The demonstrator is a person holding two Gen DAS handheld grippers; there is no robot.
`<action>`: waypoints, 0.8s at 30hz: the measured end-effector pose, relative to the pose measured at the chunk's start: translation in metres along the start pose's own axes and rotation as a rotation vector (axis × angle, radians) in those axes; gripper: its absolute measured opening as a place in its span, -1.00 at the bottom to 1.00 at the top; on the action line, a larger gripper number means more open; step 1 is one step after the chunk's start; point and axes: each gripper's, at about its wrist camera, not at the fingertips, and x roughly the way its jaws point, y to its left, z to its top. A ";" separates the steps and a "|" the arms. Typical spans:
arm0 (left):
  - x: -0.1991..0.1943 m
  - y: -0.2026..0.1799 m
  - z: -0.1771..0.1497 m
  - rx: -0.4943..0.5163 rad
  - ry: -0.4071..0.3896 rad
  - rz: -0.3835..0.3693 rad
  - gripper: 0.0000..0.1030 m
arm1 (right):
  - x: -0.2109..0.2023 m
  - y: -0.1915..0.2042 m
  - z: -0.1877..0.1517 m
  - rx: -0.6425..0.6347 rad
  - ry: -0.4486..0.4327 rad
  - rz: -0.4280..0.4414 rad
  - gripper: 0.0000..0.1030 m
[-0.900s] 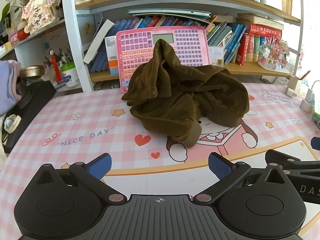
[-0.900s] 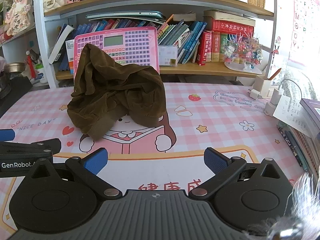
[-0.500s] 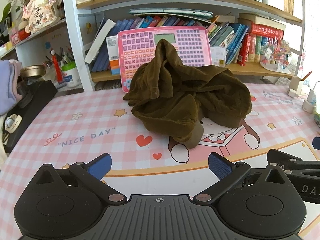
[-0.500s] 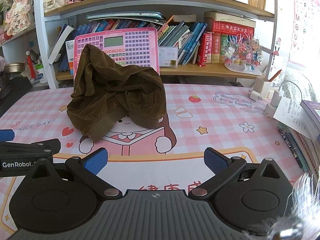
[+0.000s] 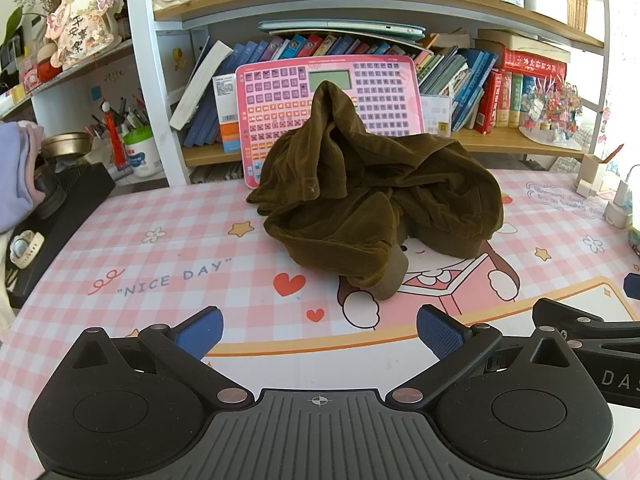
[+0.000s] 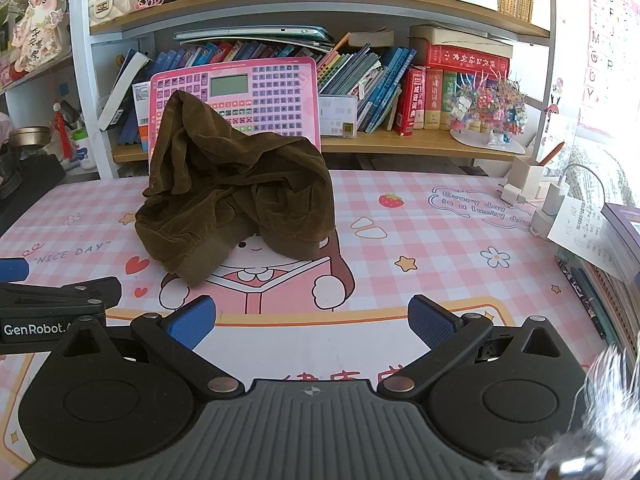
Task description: Fold clothes
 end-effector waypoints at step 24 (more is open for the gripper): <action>-0.001 0.002 0.001 0.003 -0.013 0.002 1.00 | -0.002 0.001 0.001 0.001 -0.006 0.001 1.00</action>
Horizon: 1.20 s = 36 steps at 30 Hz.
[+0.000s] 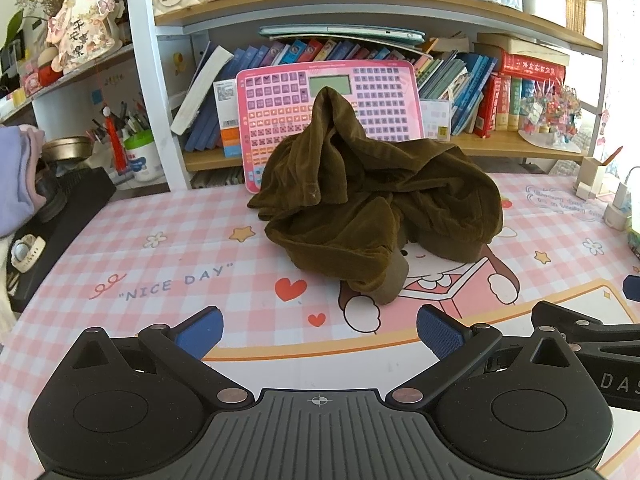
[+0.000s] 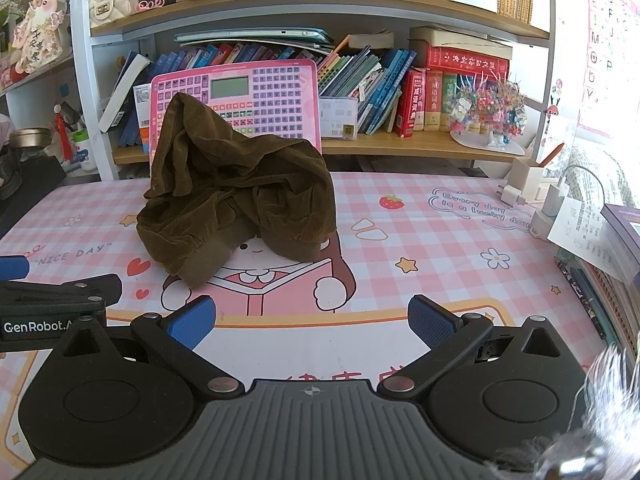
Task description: Fold clothes
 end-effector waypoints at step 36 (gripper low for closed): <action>0.006 0.002 0.003 0.009 -0.016 0.009 1.00 | 0.009 0.003 0.004 0.003 0.020 -0.001 1.00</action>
